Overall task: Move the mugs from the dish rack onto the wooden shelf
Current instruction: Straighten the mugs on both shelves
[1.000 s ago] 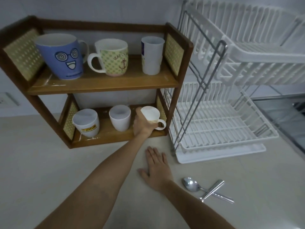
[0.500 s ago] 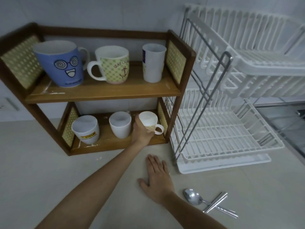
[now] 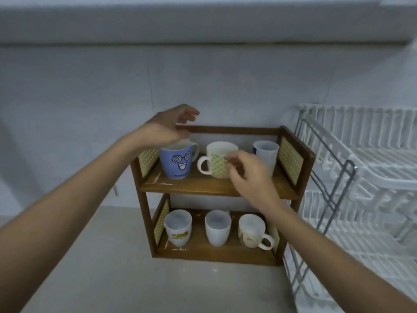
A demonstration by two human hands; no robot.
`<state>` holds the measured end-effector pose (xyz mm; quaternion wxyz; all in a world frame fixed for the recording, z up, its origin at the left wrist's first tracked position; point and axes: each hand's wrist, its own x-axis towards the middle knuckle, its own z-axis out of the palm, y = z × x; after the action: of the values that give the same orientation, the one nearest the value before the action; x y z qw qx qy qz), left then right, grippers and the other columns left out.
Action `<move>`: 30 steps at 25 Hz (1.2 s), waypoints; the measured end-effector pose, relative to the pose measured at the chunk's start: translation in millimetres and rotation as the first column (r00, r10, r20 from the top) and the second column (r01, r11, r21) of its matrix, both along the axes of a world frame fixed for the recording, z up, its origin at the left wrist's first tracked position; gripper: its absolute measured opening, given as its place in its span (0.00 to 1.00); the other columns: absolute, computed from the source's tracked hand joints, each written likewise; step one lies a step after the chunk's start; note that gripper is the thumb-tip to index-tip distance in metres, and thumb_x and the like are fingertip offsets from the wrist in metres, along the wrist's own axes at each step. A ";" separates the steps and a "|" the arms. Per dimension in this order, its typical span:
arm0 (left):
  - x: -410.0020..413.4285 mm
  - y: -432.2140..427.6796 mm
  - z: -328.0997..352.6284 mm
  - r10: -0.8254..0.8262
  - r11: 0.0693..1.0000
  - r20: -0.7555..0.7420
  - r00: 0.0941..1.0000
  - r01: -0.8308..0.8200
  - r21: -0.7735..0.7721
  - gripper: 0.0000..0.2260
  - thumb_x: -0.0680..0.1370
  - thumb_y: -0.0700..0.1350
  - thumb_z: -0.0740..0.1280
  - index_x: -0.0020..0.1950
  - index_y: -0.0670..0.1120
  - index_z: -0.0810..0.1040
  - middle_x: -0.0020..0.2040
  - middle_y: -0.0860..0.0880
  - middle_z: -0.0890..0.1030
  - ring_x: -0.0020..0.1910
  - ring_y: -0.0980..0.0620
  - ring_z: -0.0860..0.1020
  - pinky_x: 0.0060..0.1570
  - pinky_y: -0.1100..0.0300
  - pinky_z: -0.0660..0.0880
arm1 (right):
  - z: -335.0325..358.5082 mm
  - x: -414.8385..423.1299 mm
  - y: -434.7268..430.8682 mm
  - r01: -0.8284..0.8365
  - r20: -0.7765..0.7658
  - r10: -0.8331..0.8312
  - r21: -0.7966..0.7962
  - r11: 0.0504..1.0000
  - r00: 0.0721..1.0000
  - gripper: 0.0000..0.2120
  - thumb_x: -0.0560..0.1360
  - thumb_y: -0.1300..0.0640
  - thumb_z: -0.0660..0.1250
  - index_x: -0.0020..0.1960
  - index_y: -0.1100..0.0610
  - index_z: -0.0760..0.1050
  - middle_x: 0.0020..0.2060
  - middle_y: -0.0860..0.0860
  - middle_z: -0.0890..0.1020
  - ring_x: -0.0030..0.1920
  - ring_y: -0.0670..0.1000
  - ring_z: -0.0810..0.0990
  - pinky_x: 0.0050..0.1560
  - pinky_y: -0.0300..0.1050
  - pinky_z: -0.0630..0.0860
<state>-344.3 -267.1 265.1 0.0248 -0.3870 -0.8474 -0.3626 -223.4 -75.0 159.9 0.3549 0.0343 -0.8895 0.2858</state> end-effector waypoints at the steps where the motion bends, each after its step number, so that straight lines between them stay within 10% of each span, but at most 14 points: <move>1: -12.0 -0.7 4.8 0.036 0.980 0.013 0.999 -0.032 -0.196 0.30 0.76 0.41 0.69 0.74 0.53 0.60 0.72 0.45 0.68 0.71 0.46 0.68 0.65 0.57 0.70 | 28.5 -17.0 1.8 -0.002 0.089 -0.005 0.086 0.996 0.996 0.16 0.76 0.53 0.63 0.63 0.52 0.74 0.58 0.51 0.79 0.58 0.49 0.76 0.54 0.41 0.75; 5: -33.3 5.2 -7.9 0.085 0.819 0.028 0.996 -0.054 -0.571 0.37 0.77 0.52 0.66 0.79 0.51 0.47 0.79 0.46 0.58 0.75 0.45 0.62 0.72 0.54 0.62 | 91.0 -66.3 6.4 -0.230 0.678 -0.168 0.456 0.860 0.716 0.36 0.76 0.50 0.65 0.78 0.49 0.49 0.78 0.52 0.52 0.77 0.56 0.52 0.74 0.54 0.56; 9: -39.7 12.6 -22.6 0.064 0.802 -0.049 0.997 -0.080 -0.592 0.27 0.79 0.54 0.61 0.77 0.48 0.60 0.77 0.48 0.63 0.72 0.47 0.67 0.65 0.58 0.66 | 89.6 -87.7 12.0 -0.353 0.786 -0.331 0.552 0.755 0.522 0.37 0.79 0.46 0.59 0.78 0.46 0.39 0.79 0.51 0.46 0.77 0.58 0.51 0.74 0.56 0.56; 14: -46.2 1.3 -20.9 0.029 0.820 0.006 1.000 -0.020 -0.572 0.28 0.76 0.51 0.64 0.75 0.52 0.62 0.73 0.49 0.68 0.68 0.48 0.71 0.64 0.55 0.73 | 86.7 -94.9 5.1 -0.246 0.694 -0.388 0.628 0.738 0.606 0.44 0.73 0.36 0.63 0.77 0.44 0.40 0.76 0.59 0.55 0.72 0.63 0.61 0.68 0.59 0.66; 18: -47.6 1.4 -24.9 0.030 0.774 -0.084 0.996 -0.076 -0.629 0.30 0.78 0.52 0.63 0.77 0.52 0.57 0.76 0.49 0.65 0.69 0.46 0.70 0.64 0.53 0.72 | 75.2 -92.9 -3.6 -0.040 0.563 -0.501 0.690 0.723 0.657 0.44 0.68 0.26 0.58 0.74 0.52 0.60 0.69 0.59 0.66 0.66 0.61 0.68 0.54 0.53 0.71; 21: -53.9 -1.0 -25.6 0.026 0.760 -0.135 0.991 -0.107 -0.642 0.29 0.78 0.53 0.63 0.77 0.53 0.58 0.75 0.49 0.66 0.69 0.46 0.70 0.65 0.53 0.72 | 80.4 -95.5 -2.5 -0.020 0.594 -0.544 0.686 0.727 0.593 0.47 0.66 0.22 0.54 0.71 0.55 0.66 0.67 0.57 0.71 0.63 0.59 0.73 0.51 0.49 0.71; 25: -60.5 -9.6 -20.1 -0.003 0.809 -0.003 1.000 0.001 -0.588 0.28 0.75 0.50 0.68 0.73 0.56 0.62 0.73 0.50 0.69 0.67 0.46 0.72 0.62 0.50 0.75 | 103.7 -95.3 8.3 -0.327 0.876 -0.244 0.394 0.859 0.415 0.41 0.72 0.39 0.68 0.77 0.43 0.49 0.77 0.52 0.59 0.73 0.58 0.61 0.69 0.55 0.67; 30: -63.8 -6.7 -30.2 0.074 0.802 -0.061 0.995 -0.095 -0.590 0.38 0.72 0.61 0.69 0.77 0.52 0.55 0.74 0.47 0.66 0.68 0.45 0.70 0.62 0.50 0.73 | 87.3 -93.3 1.2 -0.173 0.631 -0.457 0.685 0.708 0.627 0.40 0.69 0.26 0.56 0.68 0.54 0.70 0.55 0.54 0.78 0.54 0.57 0.77 0.49 0.49 0.75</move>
<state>-408.1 -273.7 234.9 -0.0661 -0.3436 -0.9340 -0.0724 -316.7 -73.9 247.2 -0.0729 -0.0373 -0.9903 -0.1124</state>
